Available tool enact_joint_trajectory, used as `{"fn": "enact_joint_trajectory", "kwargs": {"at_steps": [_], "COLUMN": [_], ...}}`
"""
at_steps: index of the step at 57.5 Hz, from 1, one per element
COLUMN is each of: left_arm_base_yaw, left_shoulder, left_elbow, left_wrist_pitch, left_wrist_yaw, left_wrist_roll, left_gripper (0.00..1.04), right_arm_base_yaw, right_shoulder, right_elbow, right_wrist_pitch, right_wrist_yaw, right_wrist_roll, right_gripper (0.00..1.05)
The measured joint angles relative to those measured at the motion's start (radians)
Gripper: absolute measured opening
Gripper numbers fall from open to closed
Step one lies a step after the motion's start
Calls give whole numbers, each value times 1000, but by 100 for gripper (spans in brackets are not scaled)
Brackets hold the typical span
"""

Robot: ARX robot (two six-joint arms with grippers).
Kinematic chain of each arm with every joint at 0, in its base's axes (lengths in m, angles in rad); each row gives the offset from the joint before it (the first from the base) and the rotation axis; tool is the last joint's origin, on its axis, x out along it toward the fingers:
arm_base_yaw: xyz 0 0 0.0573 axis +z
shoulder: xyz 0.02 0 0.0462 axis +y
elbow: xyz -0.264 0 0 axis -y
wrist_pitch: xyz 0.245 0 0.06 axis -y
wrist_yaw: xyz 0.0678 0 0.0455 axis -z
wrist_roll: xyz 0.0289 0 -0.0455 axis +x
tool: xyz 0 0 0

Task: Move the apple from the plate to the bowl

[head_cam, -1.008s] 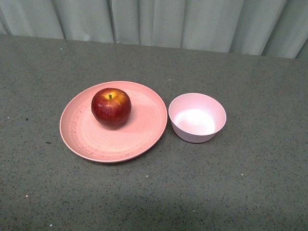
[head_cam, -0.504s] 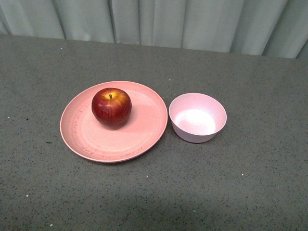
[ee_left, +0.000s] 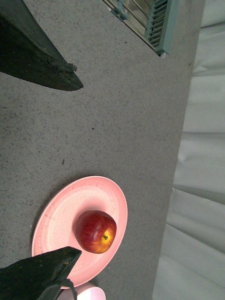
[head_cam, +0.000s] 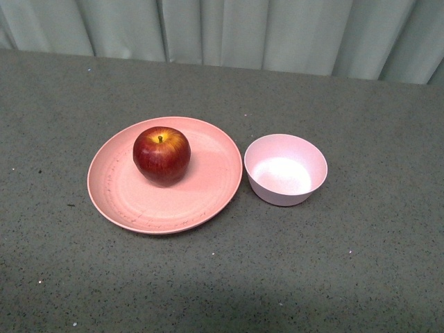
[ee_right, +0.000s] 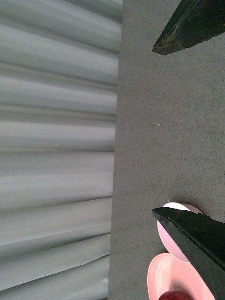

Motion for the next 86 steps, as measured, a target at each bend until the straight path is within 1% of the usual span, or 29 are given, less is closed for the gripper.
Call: {"fn": "enact_joint_trajectory", "kwargs": {"at_steps": [4,10,11,13,16,26,36,44,52,65,86], "left_arm_base_yaw": [-28,-101,-106,-129,-148,-197,-226,-246,-275,-286,-301], "left_shoulder": [208,628,656,793,916,1212,1374,1452,1543,1658,1735], "left_elbow": [17,92,98,138,185,344,478,554,645,737,784], "left_wrist_pitch": [201,566,587,679,736,759,713,684,658,633,571], "left_wrist_yaw": [-10,-43,-42,-43,-43,-30,-41,-45,-27,-12,23], "left_wrist_roll": [-15,-21,-21,-23,-26,-25,-26,-31,-21,-9,-13], "left_gripper": [98,98,98,98,98,98,98,98,98,98,98], "right_arm_base_yaw": [0,0,0,0,0,0,0,0,0,0,0], "right_shoulder": [0,0,0,0,0,0,0,0,0,0,0], "right_elbow": [0,0,0,0,0,0,0,0,0,0,0], "right_wrist_pitch": [0,0,0,0,0,0,0,0,0,0,0], "right_wrist_yaw": [0,0,0,0,0,0,0,0,0,0,0], "right_wrist_roll": [0,0,0,0,0,0,0,0,0,0,0], "right_gripper": [95,95,95,95,95,95,95,95,95,95,95]}}
